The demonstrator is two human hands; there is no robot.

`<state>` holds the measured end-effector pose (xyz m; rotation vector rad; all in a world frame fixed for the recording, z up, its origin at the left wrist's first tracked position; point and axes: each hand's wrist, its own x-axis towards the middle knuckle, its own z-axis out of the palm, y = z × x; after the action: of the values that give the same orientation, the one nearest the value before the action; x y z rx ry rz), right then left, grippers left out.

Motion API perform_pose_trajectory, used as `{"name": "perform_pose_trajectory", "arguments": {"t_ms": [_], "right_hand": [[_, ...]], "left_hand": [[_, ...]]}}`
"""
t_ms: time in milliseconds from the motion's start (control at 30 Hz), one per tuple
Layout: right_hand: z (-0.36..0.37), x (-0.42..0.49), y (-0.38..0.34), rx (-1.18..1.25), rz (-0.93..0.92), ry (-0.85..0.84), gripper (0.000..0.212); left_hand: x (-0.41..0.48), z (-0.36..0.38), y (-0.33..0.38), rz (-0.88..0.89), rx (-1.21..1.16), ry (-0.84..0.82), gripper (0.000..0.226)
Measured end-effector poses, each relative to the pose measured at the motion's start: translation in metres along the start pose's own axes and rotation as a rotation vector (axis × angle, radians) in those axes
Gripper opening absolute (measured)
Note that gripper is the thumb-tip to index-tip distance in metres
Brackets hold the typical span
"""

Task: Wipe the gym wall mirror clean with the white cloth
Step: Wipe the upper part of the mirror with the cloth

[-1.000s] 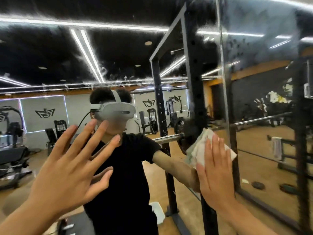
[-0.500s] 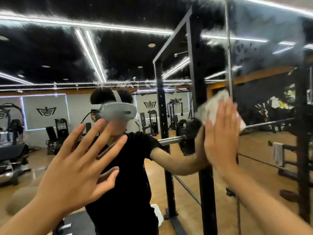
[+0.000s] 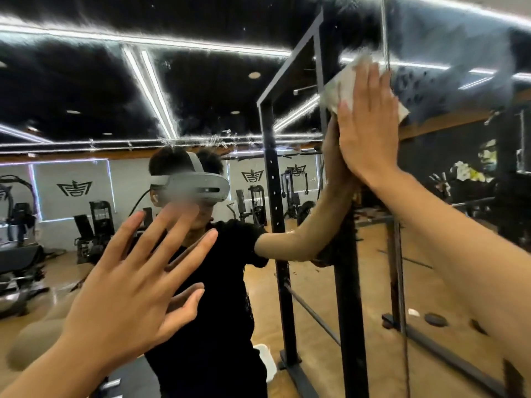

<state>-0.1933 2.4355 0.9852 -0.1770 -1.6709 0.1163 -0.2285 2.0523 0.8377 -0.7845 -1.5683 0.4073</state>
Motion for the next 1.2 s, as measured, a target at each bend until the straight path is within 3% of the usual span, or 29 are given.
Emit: {"name": "perform_pose_trajectory", "arguments": {"t_ms": [100, 200, 267, 367, 533, 600, 700, 800, 867, 933, 1067, 1133, 1200], "right_hand": [[0.007, -0.095, -0.009, 0.033, -0.011, -0.003, 0.067], [0.007, -0.223, -0.013, 0.07, -0.061, -0.151, 0.066], [0.004, -0.255, -0.008, 0.044, -0.115, -0.203, 0.066], [0.002, -0.186, -0.002, 0.064, -0.17, -0.194, 0.068], [-0.002, -0.02, -0.032, 0.03, 0.049, 0.006, 0.068], [0.004, -0.037, -0.059, 0.039, 0.013, 0.023, 0.067], [0.007, -0.113, -0.081, 0.062, -0.292, -0.087, 0.067], [0.0, -0.142, -0.038, 0.017, -0.57, -0.183, 0.069], [-0.004, -0.121, -0.002, -0.003, -0.524, -0.205, 0.069], [-0.005, -0.081, 0.012, -0.002, -0.316, -0.137, 0.066], [-0.002, -0.019, -0.056, 0.039, 0.024, -0.016, 0.067], [0.002, -0.029, -0.119, 0.085, -0.062, 0.004, 0.069], [0.006, -0.051, -0.167, 0.112, -0.289, -0.009, 0.068]], "left_hand": [[-0.001, 0.0, 0.0, 0.001, 0.002, 0.011, 0.074], [0.0, 0.0, 0.001, -0.004, 0.003, 0.017, 0.076], [0.0, 0.001, 0.002, -0.008, 0.004, 0.016, 0.077], [-0.001, 0.001, 0.001, -0.004, -0.001, 0.022, 0.078], [0.0, 0.002, 0.002, -0.013, 0.0, 0.025, 0.078], [-0.001, 0.002, 0.001, -0.014, -0.001, 0.021, 0.078], [-0.001, 0.001, 0.001, -0.007, -0.001, 0.025, 0.076], [-0.001, 0.002, 0.002, -0.009, 0.003, 0.038, 0.076], [-0.001, 0.003, 0.002, -0.01, 0.003, 0.045, 0.076], [0.0, 0.003, 0.002, -0.02, 0.007, 0.051, 0.076], [0.0, 0.003, 0.004, -0.019, 0.018, 0.03, 0.074], [0.0, 0.002, 0.003, -0.017, 0.017, 0.014, 0.074], [-0.001, 0.001, 0.003, -0.012, 0.015, 0.008, 0.074]]}}
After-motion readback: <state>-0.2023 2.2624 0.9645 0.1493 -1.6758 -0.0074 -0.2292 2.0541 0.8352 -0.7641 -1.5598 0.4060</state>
